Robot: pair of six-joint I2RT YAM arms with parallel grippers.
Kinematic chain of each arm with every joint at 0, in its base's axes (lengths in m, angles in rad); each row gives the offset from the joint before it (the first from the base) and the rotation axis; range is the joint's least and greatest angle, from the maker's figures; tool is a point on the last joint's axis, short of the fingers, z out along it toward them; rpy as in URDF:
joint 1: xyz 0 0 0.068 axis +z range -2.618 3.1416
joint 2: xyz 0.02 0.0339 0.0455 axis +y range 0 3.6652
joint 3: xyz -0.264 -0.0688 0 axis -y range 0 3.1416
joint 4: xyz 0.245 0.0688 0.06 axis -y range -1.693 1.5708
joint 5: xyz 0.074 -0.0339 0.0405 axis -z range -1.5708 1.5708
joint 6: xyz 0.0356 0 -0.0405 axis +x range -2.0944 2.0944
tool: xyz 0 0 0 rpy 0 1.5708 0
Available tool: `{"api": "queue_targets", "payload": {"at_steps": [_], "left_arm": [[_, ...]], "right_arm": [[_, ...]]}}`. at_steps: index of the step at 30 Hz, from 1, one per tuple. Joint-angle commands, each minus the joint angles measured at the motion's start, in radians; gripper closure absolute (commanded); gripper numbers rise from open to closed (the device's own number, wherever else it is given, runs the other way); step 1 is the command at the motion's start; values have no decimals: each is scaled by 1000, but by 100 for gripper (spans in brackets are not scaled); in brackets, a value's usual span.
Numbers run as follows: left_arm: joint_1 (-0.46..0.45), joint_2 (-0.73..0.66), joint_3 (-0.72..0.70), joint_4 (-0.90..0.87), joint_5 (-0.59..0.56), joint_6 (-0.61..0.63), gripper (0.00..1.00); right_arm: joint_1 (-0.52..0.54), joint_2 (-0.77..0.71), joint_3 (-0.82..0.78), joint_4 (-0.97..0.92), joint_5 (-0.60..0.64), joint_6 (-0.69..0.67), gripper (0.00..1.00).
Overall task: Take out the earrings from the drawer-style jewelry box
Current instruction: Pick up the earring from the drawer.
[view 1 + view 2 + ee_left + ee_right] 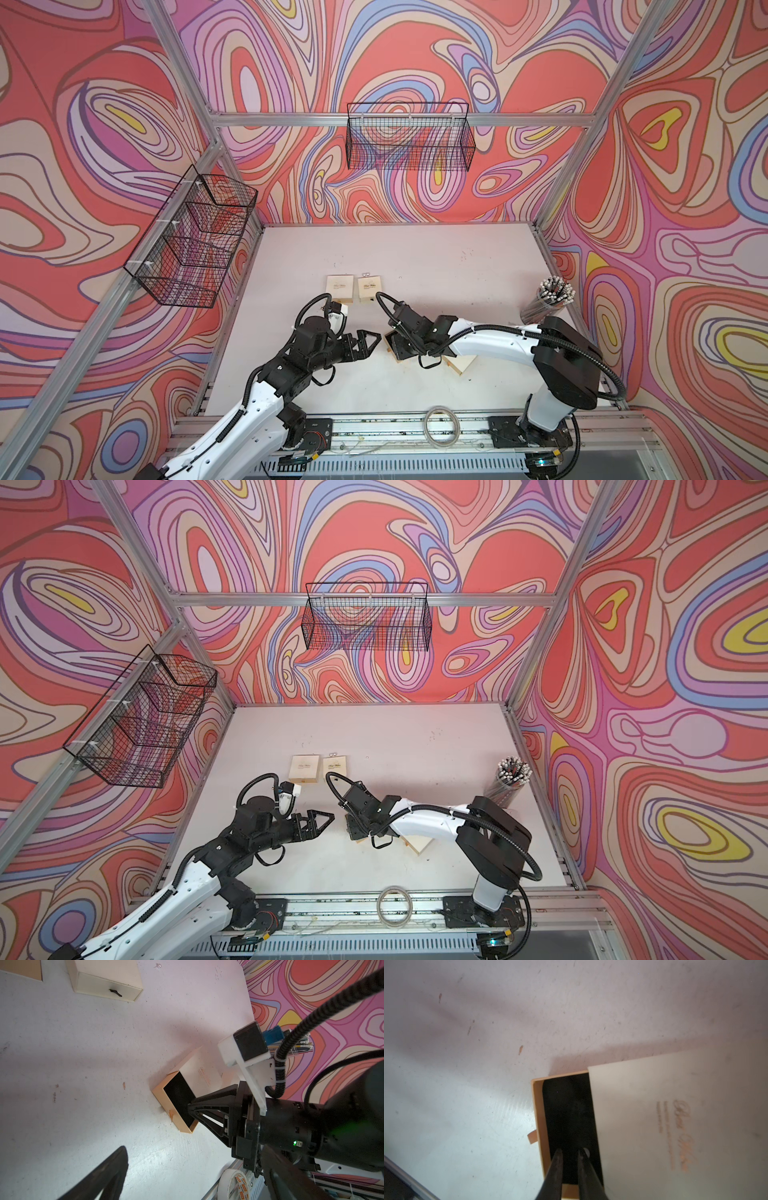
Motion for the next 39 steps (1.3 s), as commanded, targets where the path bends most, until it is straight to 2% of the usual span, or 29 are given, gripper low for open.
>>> {"api": "queue_targets", "payload": {"at_steps": [1,8,20,29,34,39], "left_arm": [[7,5,-12,-3,-10,-1,0],[7,7,-9,-4,-10,-1,0],[7,9,-9,0,-10,-6,0],[7,13,-8,6,-10,-7,0],[7,19,-7,11,-11,-8,0],[7,22,-3,13,-13,-10,0]], "right_arm": [[10,16,-6,-4,45,29,84],[19,43,20,-37,89,29,81],[40,50,47,-75,147,37,80],[67,110,73,-118,209,50,80],[79,121,83,-137,238,54,82],[86,115,86,-146,259,57,89]]}}
